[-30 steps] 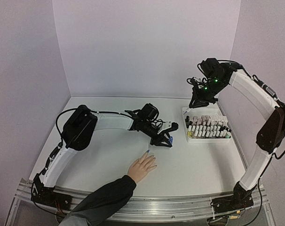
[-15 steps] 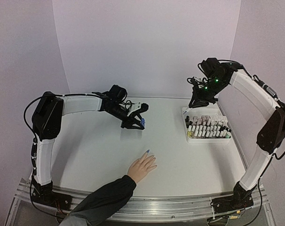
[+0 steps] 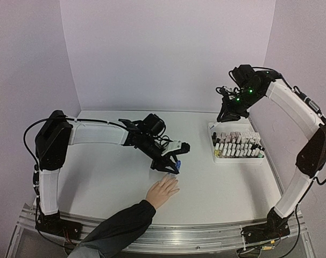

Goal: Paint the nails
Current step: Put down the nail polish bottle at the corner of the board.

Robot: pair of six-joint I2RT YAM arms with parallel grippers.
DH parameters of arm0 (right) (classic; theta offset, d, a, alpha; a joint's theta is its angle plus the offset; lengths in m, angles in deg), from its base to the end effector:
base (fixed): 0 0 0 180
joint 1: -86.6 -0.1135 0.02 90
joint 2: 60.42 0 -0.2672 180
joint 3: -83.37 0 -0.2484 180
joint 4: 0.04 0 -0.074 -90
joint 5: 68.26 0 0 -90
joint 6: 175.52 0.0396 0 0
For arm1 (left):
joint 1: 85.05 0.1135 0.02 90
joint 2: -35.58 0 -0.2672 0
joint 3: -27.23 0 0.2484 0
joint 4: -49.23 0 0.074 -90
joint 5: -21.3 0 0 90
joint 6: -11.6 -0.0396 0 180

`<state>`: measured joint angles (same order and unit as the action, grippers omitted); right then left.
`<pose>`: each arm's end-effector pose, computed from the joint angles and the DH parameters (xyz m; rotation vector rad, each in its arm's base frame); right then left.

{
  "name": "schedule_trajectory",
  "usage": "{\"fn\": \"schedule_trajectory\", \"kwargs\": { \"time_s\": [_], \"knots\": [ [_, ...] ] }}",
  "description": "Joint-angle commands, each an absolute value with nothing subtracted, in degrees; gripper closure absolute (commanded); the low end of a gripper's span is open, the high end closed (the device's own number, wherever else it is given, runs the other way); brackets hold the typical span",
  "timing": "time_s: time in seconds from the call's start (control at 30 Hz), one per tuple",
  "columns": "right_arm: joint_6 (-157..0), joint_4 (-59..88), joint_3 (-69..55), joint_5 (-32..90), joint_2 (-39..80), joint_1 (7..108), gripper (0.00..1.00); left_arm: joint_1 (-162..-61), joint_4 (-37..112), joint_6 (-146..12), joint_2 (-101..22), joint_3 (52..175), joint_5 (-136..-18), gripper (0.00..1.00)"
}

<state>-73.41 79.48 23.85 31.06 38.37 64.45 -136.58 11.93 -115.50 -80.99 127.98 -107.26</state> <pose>0.3235 0.1386 0.3736 -0.2906 2.6043 0.4266 0.2553 -0.3610 0.2008 1.8999 1.5403 -0.9448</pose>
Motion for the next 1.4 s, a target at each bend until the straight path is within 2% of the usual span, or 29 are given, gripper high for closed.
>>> {"fn": "schedule_trajectory", "kwargs": {
  "time_s": [0.0, 0.43, 0.77, 1.1, 1.17, 1.37],
  "knots": [
    [-72.68, 78.95, 22.10, 31.98, 35.90, 64.55, 1.00, -141.59, 12.28, -112.09, -79.45, 130.64, -106.68, 1.00],
    [-70.07, 78.90, 16.00, 26.94, 30.00, 64.63, 1.00, -152.81, 21.67, -109.02, -84.10, 123.88, -104.29, 1.00],
    [-69.00, 78.60, 12.36, 27.89, 26.12, 64.59, 1.00, -155.26, 23.75, -108.20, -92.06, 127.07, -101.94, 1.00],
    [-70.03, 78.51, 11.54, 28.01, 25.22, 64.61, 1.00, -156.69, 24.57, -107.39, -94.28, 126.38, -98.72, 1.00],
    [-70.51, 78.53, 11.85, 28.19, 25.37, 64.55, 1.00, -156.69, 24.60, -107.90, -94.66, 126.46, -97.87, 0.97],
    [-71.83, 78.46, 12.86, 28.86, 25.80, 64.58, 1.00, -156.63, 24.86, -109.44, -94.40, 126.73, -99.54, 0.76]
  ]
}}
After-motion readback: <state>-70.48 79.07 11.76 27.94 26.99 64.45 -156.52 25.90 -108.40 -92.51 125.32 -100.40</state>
